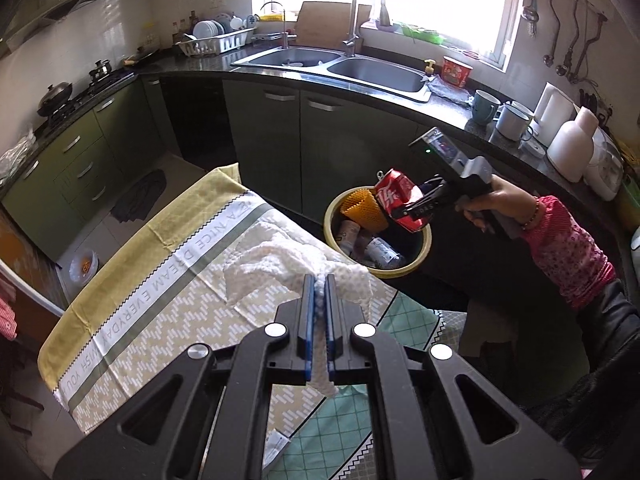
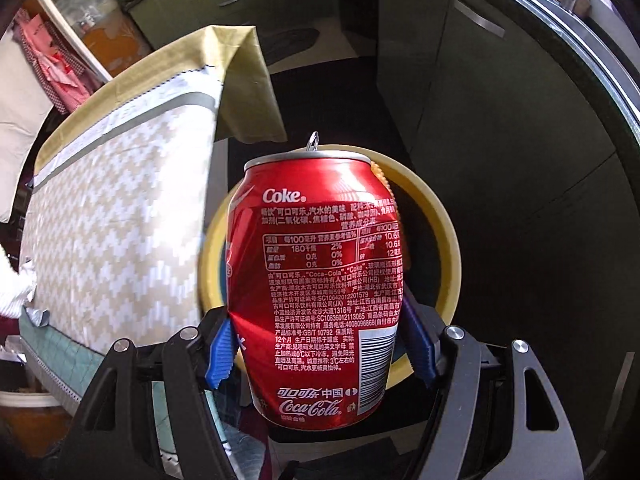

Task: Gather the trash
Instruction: 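Drop the Coke can and tissue into the bin with both grippers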

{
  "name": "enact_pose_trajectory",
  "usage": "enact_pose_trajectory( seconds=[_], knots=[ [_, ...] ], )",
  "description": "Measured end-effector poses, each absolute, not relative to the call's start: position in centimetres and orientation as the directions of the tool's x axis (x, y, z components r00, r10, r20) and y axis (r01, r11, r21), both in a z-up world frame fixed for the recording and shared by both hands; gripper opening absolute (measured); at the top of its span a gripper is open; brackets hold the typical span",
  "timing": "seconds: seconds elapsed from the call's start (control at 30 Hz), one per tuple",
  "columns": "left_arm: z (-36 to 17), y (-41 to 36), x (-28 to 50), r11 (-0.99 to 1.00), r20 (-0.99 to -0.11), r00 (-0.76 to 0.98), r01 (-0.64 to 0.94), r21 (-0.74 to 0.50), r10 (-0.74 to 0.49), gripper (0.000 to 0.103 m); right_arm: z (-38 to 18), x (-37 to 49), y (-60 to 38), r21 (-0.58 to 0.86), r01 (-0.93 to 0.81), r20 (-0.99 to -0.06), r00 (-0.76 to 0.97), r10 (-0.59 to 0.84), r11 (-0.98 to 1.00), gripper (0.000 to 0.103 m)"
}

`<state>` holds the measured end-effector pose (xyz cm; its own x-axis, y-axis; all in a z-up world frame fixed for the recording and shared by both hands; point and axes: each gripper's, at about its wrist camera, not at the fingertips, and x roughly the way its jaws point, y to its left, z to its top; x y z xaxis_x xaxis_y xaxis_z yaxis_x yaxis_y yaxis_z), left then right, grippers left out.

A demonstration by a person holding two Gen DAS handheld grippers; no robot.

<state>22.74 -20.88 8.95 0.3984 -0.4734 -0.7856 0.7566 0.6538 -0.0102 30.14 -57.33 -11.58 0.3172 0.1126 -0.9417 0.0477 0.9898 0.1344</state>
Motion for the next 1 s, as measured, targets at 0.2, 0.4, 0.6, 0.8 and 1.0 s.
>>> enact_pose_trajectory(
  seconds=[0.2, 0.4, 0.6, 0.8, 1.0],
  knots=[
    [8.6, -27.2, 22.8, 0.568, -0.794, 0.343, 0.823, -0.005, -0.503, 0.005, -12.5, 29.7, -60.0, 0.172, 0.113, -0.931, 0.345, 0.123, 0.979, 0.069],
    [7.1, -34.0, 23.7, 0.490, -0.809, 0.272, 0.871, -0.022, -0.521, 0.005, -11.8, 27.6, -61.2, 0.244, 0.088, -0.901, 0.388, 0.192, 0.966, 0.073],
    [5.8, -38.4, 24.5, 0.463, -0.815, 0.239, 0.885, -0.041, -0.529, 0.005, -12.6, 29.8, -61.4, 0.236, 0.124, -0.904, 0.391, 0.171, 0.964, 0.077],
    [5.1, -41.4, 24.7, 0.424, -0.828, 0.225, 0.906, -0.017, -0.514, 0.005, -9.8, 25.0, -65.6, 0.367, 0.192, -0.823, 0.523, 0.221, 0.910, 0.078],
    [3.1, -44.3, 26.5, 0.409, -0.843, 0.197, 0.912, -0.030, -0.500, 0.005, -9.4, 15.9, -68.1, 0.399, 0.233, -0.796, 0.568, 0.209, 0.887, 0.078]
  ],
)
